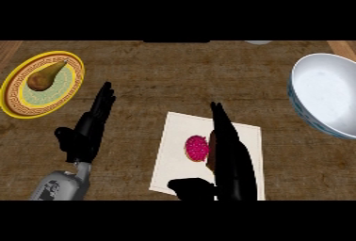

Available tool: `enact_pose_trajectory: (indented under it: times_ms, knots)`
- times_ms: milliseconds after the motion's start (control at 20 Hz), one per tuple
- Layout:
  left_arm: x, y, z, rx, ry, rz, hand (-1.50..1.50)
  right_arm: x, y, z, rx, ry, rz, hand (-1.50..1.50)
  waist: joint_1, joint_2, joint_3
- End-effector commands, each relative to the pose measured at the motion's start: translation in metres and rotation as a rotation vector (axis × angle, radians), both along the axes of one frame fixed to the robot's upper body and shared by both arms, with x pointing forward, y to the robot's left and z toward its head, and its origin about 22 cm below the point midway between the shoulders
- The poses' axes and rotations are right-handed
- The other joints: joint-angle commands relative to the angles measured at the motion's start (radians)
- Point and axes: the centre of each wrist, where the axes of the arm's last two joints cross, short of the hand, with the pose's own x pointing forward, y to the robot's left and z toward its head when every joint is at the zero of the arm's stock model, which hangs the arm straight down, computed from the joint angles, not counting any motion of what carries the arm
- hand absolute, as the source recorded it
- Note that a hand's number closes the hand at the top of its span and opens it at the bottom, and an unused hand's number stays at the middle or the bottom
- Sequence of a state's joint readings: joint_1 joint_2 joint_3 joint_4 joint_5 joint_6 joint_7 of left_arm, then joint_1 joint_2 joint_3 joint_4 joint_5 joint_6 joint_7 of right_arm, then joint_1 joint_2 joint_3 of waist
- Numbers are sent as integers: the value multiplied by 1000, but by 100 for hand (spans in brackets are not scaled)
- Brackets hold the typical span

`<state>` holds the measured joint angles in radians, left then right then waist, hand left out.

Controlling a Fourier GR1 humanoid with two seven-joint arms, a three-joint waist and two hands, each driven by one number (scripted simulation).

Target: Pick the cupcake from the placemat and place it in the bowl

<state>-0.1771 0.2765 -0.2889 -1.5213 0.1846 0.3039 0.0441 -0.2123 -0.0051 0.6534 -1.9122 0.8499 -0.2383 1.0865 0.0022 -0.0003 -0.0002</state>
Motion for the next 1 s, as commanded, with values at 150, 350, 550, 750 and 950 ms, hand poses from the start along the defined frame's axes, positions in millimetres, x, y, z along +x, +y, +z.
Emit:
enact_pose_trajectory:
  times_ms: [150, 350, 550, 750, 950]
  knots:
    - [5, 17, -2, -11, 14, -7, 0, 15, -22, -8, 41, 69, -8, -150, -2, 1, 0]
    - [-4, -6, -1, -15, -5, 3, 0, -17, 0, 1, 117, 20, -4, -150, -3, -1, 0]
    - [-4, 9, 4, -6, 8, 5, 0, -31, -12, -29, 159, -11, 5, -150, -4, -1, 1]
    - [-16, 10, -3, 11, 5, 0, 0, -16, -13, -21, 210, 13, -8, -150, 0, 0, 0]
    - [-3, 4, -2, -1, 0, 9, 0, -14, -7, -41, 244, 19, -14, -150, -1, 0, 0]
